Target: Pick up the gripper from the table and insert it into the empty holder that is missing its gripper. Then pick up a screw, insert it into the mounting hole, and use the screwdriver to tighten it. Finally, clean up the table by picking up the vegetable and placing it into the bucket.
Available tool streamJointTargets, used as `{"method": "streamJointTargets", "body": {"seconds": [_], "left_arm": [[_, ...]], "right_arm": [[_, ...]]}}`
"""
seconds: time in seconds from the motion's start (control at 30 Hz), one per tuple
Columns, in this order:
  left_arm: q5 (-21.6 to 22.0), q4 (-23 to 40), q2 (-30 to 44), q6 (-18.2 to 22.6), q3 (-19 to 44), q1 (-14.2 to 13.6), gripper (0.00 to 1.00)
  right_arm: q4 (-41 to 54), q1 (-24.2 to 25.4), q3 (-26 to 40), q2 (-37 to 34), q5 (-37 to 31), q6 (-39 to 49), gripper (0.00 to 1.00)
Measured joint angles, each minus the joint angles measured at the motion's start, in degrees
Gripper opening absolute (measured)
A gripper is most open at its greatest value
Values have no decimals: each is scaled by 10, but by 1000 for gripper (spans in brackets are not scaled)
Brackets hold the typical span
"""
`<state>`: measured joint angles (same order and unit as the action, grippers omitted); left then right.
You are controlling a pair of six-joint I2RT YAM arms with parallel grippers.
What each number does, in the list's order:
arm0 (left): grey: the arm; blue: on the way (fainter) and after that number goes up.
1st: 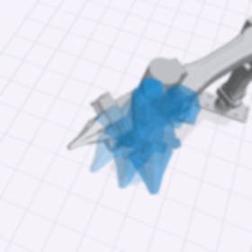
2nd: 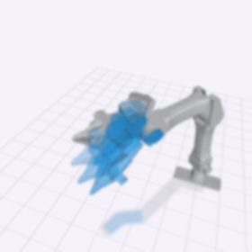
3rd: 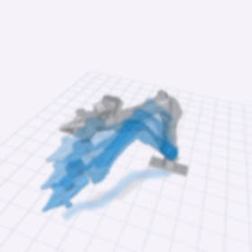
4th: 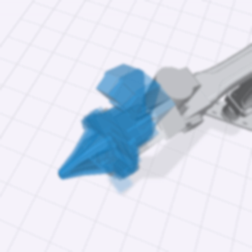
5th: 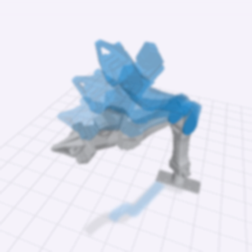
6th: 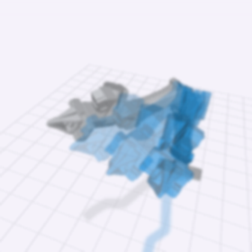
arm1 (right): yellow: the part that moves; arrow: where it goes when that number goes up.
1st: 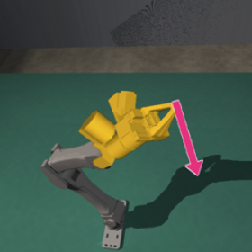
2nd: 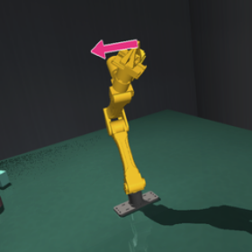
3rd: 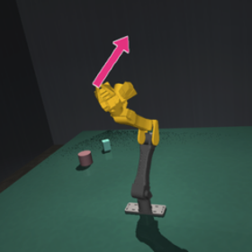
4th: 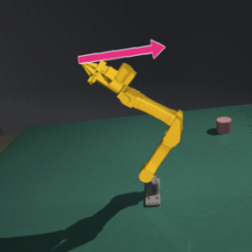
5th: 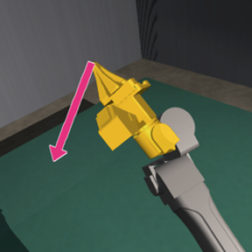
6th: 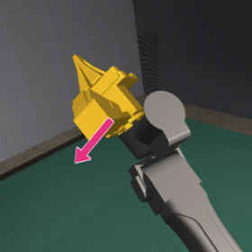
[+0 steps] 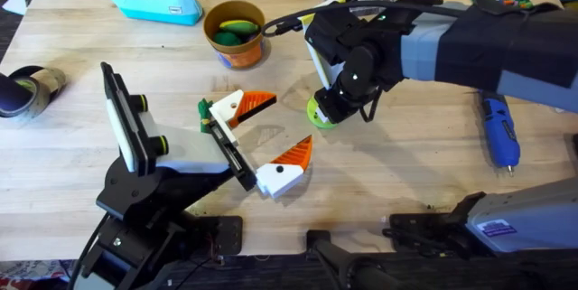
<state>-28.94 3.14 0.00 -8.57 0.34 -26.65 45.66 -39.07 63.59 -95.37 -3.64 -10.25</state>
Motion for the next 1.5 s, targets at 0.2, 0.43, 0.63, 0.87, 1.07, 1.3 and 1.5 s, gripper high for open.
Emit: {"method": "streamJointTargets", "body": {"seconds": [0.2,0.43,0.63,0.87,1.07,1.3,1.5], "left_arm": [[0,-1,0,-1,0,0,986],[0,-1,0,-1,0,0,986],[1,-1,0,-1,0,0,987],[1,-1,0,-1,0,0,986],[1,-1,0,-1,0,0,986],[1,-1,0,-1,0,0,986],[1,-1,0,-1,0,0,986]], "right_arm": [[7,0,0,0,5,2,61],[17,0,0,4,-3,-8,61],[25,0,7,66,-23,-18,61],[66,0,15,192,-30,-26,414],[96,0,16,263,-30,-34,992],[46,-11,-14,258,-30,-35,995],[-18,-38,-79,221,-27,-37,965]]}}
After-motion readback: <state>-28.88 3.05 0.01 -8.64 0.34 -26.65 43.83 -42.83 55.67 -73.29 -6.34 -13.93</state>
